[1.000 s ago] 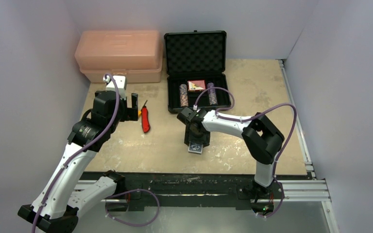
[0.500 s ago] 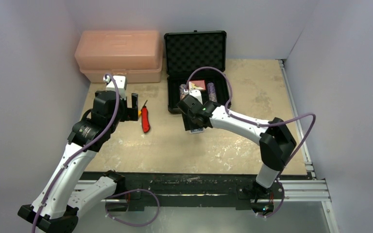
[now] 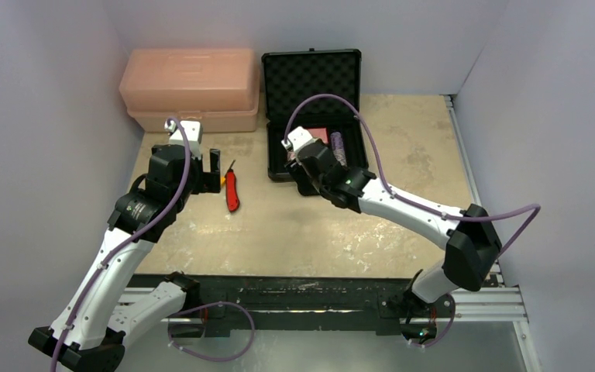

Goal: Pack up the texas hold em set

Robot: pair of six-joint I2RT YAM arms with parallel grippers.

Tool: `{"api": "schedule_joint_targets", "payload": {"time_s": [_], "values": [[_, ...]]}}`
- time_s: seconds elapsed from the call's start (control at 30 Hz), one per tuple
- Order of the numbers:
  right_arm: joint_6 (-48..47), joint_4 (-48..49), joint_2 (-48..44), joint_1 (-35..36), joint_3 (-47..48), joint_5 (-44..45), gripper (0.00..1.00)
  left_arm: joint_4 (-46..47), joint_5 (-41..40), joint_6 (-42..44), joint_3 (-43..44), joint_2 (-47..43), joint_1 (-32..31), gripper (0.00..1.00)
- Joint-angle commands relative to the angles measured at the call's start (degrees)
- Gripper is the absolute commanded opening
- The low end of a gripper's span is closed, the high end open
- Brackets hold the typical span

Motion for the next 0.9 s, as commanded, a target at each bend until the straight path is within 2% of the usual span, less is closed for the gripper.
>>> {"api": "schedule_joint_targets", "payload": {"time_s": [0.0,0.07,0.17,0.23,0.3,0.43,0.47,0.57,0.63,0.7,0.73,0.87], "values": [[-10.20,20.75,-4.92,-3.59,-5.33,-7.50,0.00,1.75,0.38,0.72,0.03,-0.56,0.39,0.91],[-10.03,20.61,-4.14,-5.29,-4.25,-10.12,0.00,1.80,0.42,0.68,-0.04,-0.52,0.39,0.91],[-13.35,18.33,-1.07,-5.98,-0.92,-4.56,0.00,1.70,0.38,0.70,0.12,-0.43,0.39,0.91],[-16.59,16.55,0.68,-6.71,1.57,-4.29,0.00,1.73,0.38,0.67,0.05,-0.58,0.39,0.91],[-20.53,16.44,1.16,-8.26,2.51,-7.48,0.00,1.75,0.38,0.72,0.06,-0.59,0.39,0.91],[-32.12,25.06,-0.63,-11.89,-2.98,-17.41,0.00,1.76,0.54,0.71,0.05,-0.60,0.39,0.91],[-33.18,24.78,0.40,-12.97,-2.94,-17.92,0.00,1.75,0.55,0.72,0.00,-0.60,0.39,0.91],[-36.22,13.87,5.74,-15.46,5.45,-19.22,0.00,1.88,0.62,0.71,-0.03,-0.36,0.39,0.91],[-43.92,10.56,6.05,-15.54,4.79,-23.76,0.00,1.85,0.78,0.67,0.03,-0.19,0.39,0.91],[-46.34,9.89,5.03,-15.73,2.78,-32.30,0.00,1.91,0.82,0.66,-0.01,-0.08,0.39,0.91],[-51.68,9.05,5.05,-16.37,2.75,-35.11,0.00,1.92,0.86,0.62,-0.04,0.00,0.39,0.91],[-51.68,0.75,9.35,-18.90,8.17,-42.15,0.00,1.90,0.57,0.66,-0.03,0.22,0.39,0.91]]}}
